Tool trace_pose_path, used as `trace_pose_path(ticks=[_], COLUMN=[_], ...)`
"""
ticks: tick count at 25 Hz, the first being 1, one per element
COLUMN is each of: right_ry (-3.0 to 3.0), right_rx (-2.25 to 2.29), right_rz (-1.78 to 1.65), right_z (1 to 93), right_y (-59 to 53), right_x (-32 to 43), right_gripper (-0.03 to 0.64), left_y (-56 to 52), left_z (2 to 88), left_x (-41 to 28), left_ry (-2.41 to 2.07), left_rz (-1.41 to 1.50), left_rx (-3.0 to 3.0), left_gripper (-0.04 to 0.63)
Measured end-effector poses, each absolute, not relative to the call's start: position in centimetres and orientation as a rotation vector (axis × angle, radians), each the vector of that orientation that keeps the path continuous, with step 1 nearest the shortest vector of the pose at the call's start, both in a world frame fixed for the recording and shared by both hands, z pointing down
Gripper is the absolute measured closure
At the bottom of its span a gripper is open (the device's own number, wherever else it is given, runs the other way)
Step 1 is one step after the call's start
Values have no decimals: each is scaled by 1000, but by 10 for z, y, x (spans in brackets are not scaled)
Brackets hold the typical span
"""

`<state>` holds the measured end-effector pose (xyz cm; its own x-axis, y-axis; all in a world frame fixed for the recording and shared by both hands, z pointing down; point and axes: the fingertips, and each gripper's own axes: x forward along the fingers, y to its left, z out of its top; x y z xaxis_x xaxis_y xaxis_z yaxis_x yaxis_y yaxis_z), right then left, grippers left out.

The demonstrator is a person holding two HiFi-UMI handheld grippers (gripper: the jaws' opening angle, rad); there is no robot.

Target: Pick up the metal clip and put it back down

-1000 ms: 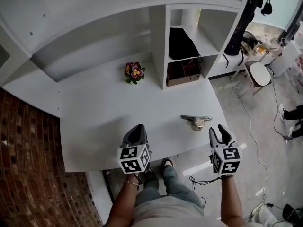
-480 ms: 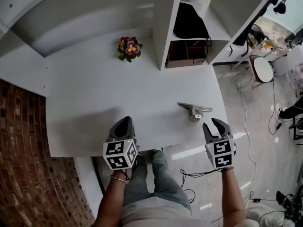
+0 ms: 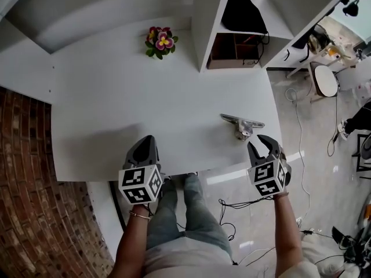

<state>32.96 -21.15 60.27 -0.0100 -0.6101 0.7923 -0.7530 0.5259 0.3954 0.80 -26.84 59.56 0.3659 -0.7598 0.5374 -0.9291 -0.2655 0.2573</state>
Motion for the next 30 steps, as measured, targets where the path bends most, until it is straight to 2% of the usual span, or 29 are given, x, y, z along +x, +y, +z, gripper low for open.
trace_pose_path(ticks=[15, 30], right_ry=[-1611, -1586], right_rx=[934, 895], right_rz=[-13, -69], right_z=[628, 634], right_y=[-226, -237], right_x=[319, 315], right_gripper=[488, 557], left_y=[-259, -260], left_z=[608, 611], left_x=[-12, -16], left_ry=[-1491, -1505], left_rz=[430, 431], left_rx=[2048, 2023], left_gripper=[584, 584])
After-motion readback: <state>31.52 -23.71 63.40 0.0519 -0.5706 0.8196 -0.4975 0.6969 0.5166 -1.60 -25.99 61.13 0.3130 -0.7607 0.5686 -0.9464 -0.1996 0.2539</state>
